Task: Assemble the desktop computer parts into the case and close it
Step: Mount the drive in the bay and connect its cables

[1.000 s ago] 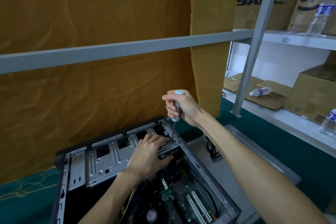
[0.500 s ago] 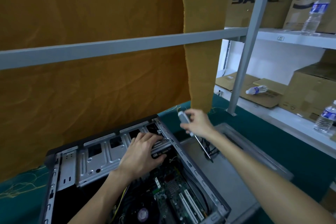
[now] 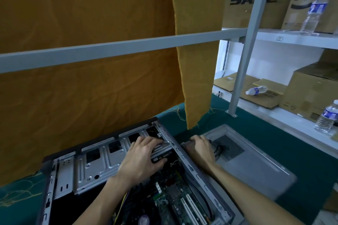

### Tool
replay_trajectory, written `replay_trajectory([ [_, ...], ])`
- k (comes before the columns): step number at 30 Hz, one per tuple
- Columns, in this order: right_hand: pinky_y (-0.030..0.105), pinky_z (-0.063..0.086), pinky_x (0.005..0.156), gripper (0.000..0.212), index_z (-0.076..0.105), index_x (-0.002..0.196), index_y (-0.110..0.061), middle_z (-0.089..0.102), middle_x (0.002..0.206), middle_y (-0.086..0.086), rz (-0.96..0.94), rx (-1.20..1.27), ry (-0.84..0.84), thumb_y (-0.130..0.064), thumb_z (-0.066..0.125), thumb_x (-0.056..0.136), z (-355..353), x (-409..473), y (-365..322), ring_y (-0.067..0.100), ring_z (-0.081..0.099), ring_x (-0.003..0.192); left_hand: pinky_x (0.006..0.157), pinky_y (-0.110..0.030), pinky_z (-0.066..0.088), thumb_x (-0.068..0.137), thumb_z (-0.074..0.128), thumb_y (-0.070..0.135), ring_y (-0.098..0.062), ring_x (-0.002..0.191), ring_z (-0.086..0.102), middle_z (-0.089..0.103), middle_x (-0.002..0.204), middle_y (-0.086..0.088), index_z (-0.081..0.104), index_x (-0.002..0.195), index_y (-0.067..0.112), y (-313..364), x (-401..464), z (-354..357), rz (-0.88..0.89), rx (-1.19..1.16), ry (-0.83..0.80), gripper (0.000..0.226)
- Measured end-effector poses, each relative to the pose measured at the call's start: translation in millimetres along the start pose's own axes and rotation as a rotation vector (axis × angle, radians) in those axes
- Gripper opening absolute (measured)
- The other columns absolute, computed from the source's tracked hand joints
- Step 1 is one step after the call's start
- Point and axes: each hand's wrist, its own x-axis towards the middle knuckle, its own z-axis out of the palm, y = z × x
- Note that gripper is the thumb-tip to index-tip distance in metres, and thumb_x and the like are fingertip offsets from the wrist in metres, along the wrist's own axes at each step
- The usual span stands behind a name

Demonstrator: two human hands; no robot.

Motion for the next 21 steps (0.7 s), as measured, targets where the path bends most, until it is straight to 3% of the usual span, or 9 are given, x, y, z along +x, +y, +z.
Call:
replay_trajectory([
  [3,0.035,0.045,0.096,0.041,0.058,0.126,-0.013,0.061,0.125,0.009,0.089,-0.270,0.166,-0.043,0.057,0.098,-13,1,18,0.026,0.058,0.116,0.108,-0.030,0.036,0.091,0.057,0.067,-0.010,0.128,0.036,0.048,0.141,0.018,0.046,0.144,0.037,2,0,-1,-0.006,0.005,-0.016,0.062],
  [5,0.041,0.043,0.100,0.058,0.056,0.129,-0.009,0.057,0.131,0.014,0.244,-0.396,0.058,-0.057,0.051,0.098,-21,1,28,0.032,0.055,0.120,0.110,-0.030,0.035,0.091,0.055,0.067,-0.010,0.130,0.035,0.046,0.142,0.018,0.045,0.145,0.037,3,0,-2,-0.011,0.016,-0.031,0.062],
  [7,0.043,0.043,0.102,0.052,0.061,0.126,-0.008,0.055,0.134,0.016,0.281,-0.411,-0.082,-0.052,0.047,0.102,-24,2,33,0.035,0.053,0.122,0.110,-0.031,0.034,0.092,0.054,0.068,-0.010,0.130,0.034,0.045,0.144,0.018,0.043,0.146,0.037,5,-1,-3,-0.012,0.025,-0.043,0.063],
  [11,0.038,0.050,0.083,0.031,0.065,0.116,-0.005,0.060,0.127,0.015,0.272,-0.240,-0.108,-0.029,0.047,0.105,-28,3,34,0.036,0.063,0.113,0.113,-0.032,0.033,0.095,0.050,0.067,-0.011,0.135,0.033,0.043,0.147,0.017,0.040,0.150,0.037,6,-3,-5,-0.007,0.043,-0.060,0.064],
  [14,0.034,0.049,0.067,0.022,0.065,0.095,-0.004,0.069,0.104,0.016,0.253,-0.165,-0.054,-0.024,0.058,0.101,-40,1,28,0.034,0.069,0.093,0.113,-0.033,0.032,0.095,0.049,0.067,-0.012,0.135,0.032,0.042,0.148,0.018,0.038,0.150,0.036,5,-3,-6,-0.009,0.054,-0.066,0.064],
  [16,0.037,0.050,0.066,0.016,0.062,0.086,-0.007,0.065,0.093,0.012,0.178,-0.075,0.017,-0.018,0.063,0.097,-53,-1,18,0.032,0.066,0.084,0.113,-0.032,0.032,0.095,0.049,0.067,-0.011,0.134,0.033,0.043,0.147,0.018,0.040,0.150,0.036,5,-2,-7,-0.015,0.048,-0.078,0.064],
  [18,0.035,0.048,0.068,0.006,0.064,0.093,-0.010,0.059,0.093,0.003,0.059,0.045,0.101,-0.015,0.067,0.094,-66,-8,1,0.023,0.060,0.081,0.111,-0.033,0.032,0.096,0.048,0.068,-0.010,0.130,0.036,0.046,0.142,0.019,0.044,0.147,0.036,6,-2,-10,-0.023,0.001,-0.083,0.060],
  [21,0.012,0.039,0.066,0.015,0.068,0.105,-0.015,0.054,0.093,-0.014,-0.129,0.205,0.152,-0.019,0.073,0.092,-83,-28,-35,0.001,0.055,0.081,0.106,-0.035,0.039,0.097,0.042,0.067,-0.005,0.118,0.048,0.054,0.127,0.023,0.056,0.134,0.037,15,0,-19,-0.106,-0.245,-0.019,0.050],
])
